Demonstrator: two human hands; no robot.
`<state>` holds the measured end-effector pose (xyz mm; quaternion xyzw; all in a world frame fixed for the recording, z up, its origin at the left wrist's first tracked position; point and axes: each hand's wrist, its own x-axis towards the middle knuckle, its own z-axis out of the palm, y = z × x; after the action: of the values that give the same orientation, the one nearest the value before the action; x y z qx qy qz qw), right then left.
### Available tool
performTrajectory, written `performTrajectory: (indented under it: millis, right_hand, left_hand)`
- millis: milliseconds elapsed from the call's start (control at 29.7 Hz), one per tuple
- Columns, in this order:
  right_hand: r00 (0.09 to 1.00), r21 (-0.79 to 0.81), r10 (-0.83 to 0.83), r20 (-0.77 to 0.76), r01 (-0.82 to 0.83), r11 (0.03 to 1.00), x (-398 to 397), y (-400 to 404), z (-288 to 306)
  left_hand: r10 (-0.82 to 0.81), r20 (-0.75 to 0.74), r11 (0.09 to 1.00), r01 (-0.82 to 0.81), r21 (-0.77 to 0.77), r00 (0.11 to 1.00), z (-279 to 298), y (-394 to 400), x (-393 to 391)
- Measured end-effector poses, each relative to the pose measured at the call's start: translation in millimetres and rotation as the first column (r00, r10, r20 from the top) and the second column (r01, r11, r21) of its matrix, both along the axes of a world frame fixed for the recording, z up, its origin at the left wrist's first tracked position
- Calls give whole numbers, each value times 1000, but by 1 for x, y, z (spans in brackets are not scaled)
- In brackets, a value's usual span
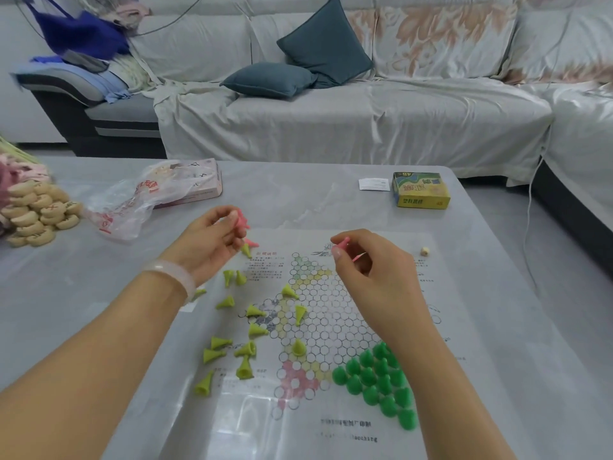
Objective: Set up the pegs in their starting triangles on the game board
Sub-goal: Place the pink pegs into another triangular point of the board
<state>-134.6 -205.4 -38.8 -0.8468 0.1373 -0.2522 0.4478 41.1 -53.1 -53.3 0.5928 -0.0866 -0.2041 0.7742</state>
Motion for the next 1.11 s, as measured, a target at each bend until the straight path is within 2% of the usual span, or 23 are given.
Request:
performTrajectory:
  millis: [34,101,168,236,303,438,573,707,876,1112]
  right_hand:
    - [1000,1,-5,-1,5,1000,0,-1,0]
    - [1000,0,-15,-10,15,1000,-1,-3,0]
    - [999,24,-33,-15,33,999,-1,-4,-2]
    - [998,64,-59,-6,59,996,0,-5,-5]
    - [996,86,-84,1,84,993,0,-6,-8]
    - [989,100,-148,29,145,984,-2,-14,-9]
    - [952,203,-304,36,291,935,-5,-42,-16]
    - [917,283,-396,-45,392,876,-6,-63,-30]
    - [911,185,-363,-194,398,898,-4,-74,-54]
    - [926,-26,-230,-299,233,972,-3,-68,-65]
  left_hand:
    - [-7,-153,980,-24,-198,988,1,3,-8]
    - [-115,-344,902,-47,-429,932,-3,9,-25]
    - [-259,-394,833,-3,-553,882,-12,12,-41]
    - [-376,-425,790,45,-612,824,-17,13,-56]
    - [-379,-495,817,32,-575,782,-17,8,-68]
    - [-221,-585,894,-78,-441,780,-16,3,-75]
    - [-205,-623,891,-119,-437,755,-20,1,-79]
    - [-205,-582,873,-123,-473,787,-12,-3,-77]
    - [-189,-564,887,-106,-449,804,-11,-4,-75]
    - [-181,-580,895,-112,-432,794,-6,-1,-79]
